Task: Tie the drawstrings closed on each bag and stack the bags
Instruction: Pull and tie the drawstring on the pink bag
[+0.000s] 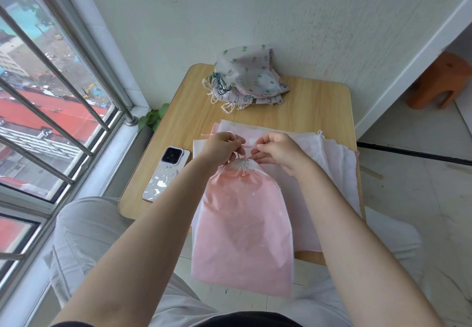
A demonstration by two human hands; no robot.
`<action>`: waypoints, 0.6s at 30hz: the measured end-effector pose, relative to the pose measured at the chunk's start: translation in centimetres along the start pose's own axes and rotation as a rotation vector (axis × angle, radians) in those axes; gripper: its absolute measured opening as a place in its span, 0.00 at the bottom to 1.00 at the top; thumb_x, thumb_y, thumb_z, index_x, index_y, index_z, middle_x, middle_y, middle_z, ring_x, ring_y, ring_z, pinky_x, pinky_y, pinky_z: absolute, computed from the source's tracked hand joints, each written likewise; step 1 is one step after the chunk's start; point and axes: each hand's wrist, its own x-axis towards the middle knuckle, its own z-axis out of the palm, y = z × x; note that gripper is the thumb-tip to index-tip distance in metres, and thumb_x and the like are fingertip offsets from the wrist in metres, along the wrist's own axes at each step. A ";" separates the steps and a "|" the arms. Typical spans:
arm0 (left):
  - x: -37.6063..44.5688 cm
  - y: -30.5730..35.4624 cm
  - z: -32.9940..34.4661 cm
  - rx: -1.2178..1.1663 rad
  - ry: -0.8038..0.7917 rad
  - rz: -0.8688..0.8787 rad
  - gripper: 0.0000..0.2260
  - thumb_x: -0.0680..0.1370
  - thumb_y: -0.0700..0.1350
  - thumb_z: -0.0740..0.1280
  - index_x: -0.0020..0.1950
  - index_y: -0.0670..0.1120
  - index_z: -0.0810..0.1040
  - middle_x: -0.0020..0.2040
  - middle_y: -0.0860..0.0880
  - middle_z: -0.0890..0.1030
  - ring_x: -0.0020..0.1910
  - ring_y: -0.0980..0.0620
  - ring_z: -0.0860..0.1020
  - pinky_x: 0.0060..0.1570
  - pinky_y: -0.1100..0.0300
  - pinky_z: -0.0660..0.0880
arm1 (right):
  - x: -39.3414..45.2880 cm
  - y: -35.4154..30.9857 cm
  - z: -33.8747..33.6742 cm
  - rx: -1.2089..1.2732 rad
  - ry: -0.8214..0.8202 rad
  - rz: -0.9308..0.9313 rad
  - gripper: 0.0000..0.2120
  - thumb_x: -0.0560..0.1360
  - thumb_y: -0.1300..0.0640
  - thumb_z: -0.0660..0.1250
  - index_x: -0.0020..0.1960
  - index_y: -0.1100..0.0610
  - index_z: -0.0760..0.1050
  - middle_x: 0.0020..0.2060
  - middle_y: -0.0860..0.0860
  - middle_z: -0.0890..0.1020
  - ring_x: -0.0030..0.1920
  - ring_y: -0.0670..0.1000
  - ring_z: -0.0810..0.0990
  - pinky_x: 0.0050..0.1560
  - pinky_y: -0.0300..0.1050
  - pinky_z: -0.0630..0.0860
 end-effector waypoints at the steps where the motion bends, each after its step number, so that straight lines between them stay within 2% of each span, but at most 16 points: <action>1: 0.0 0.0 0.1 0.005 -0.004 0.020 0.05 0.80 0.38 0.63 0.48 0.41 0.78 0.35 0.47 0.81 0.22 0.57 0.68 0.22 0.68 0.63 | 0.0 -0.1 0.0 0.007 -0.013 0.033 0.06 0.79 0.68 0.60 0.46 0.61 0.72 0.41 0.60 0.81 0.37 0.54 0.83 0.43 0.45 0.83; 4: -0.1 0.2 0.4 0.100 -0.037 0.086 0.06 0.81 0.37 0.62 0.44 0.43 0.74 0.36 0.47 0.81 0.21 0.61 0.69 0.24 0.69 0.64 | 0.1 -0.2 0.0 -0.045 0.002 0.022 0.02 0.77 0.64 0.65 0.48 0.60 0.72 0.47 0.60 0.81 0.43 0.55 0.83 0.53 0.49 0.80; 7: -0.2 0.4 0.6 0.149 -0.068 0.126 0.02 0.80 0.38 0.63 0.48 0.43 0.72 0.35 0.47 0.82 0.22 0.63 0.71 0.26 0.69 0.65 | -0.1 -0.7 0.1 -0.183 0.010 -0.088 0.14 0.73 0.57 0.73 0.55 0.57 0.74 0.50 0.51 0.83 0.50 0.48 0.82 0.56 0.43 0.76; 8: -0.2 0.5 0.6 0.157 -0.068 0.134 0.02 0.80 0.38 0.64 0.49 0.43 0.72 0.35 0.47 0.82 0.23 0.63 0.72 0.26 0.69 0.65 | -0.2 -0.9 0.1 -0.217 -0.007 -0.105 0.15 0.72 0.58 0.74 0.55 0.58 0.74 0.49 0.50 0.84 0.50 0.47 0.82 0.56 0.41 0.75; 11: 0.1 0.3 0.6 0.183 -0.035 0.155 0.05 0.80 0.40 0.65 0.47 0.45 0.70 0.34 0.49 0.83 0.26 0.63 0.75 0.31 0.66 0.68 | -0.3 -1.1 0.5 -0.293 -0.030 -0.148 0.10 0.71 0.66 0.72 0.50 0.62 0.74 0.41 0.55 0.86 0.43 0.48 0.84 0.50 0.41 0.77; 14: 0.2 0.2 0.6 0.228 0.003 0.147 0.09 0.79 0.42 0.67 0.44 0.49 0.69 0.34 0.52 0.82 0.26 0.63 0.76 0.34 0.63 0.71 | 0.0 -1.1 0.9 -0.358 0.022 -0.187 0.09 0.70 0.70 0.71 0.43 0.60 0.74 0.36 0.55 0.86 0.37 0.50 0.85 0.47 0.46 0.81; 16: 0.1 0.2 0.5 0.231 0.048 0.124 0.08 0.77 0.43 0.70 0.43 0.47 0.71 0.33 0.52 0.82 0.28 0.59 0.76 0.34 0.64 0.73 | -0.1 -1.2 1.1 -0.398 0.062 -0.199 0.09 0.70 0.70 0.71 0.41 0.59 0.74 0.34 0.55 0.85 0.35 0.51 0.85 0.46 0.47 0.81; 18: 0.0 0.3 0.2 0.220 0.084 0.094 0.08 0.75 0.44 0.74 0.43 0.42 0.77 0.34 0.49 0.84 0.29 0.56 0.77 0.33 0.66 0.74 | -0.1 -1.1 1.2 -0.451 0.095 -0.216 0.09 0.70 0.69 0.72 0.40 0.58 0.74 0.34 0.54 0.85 0.35 0.51 0.85 0.42 0.44 0.80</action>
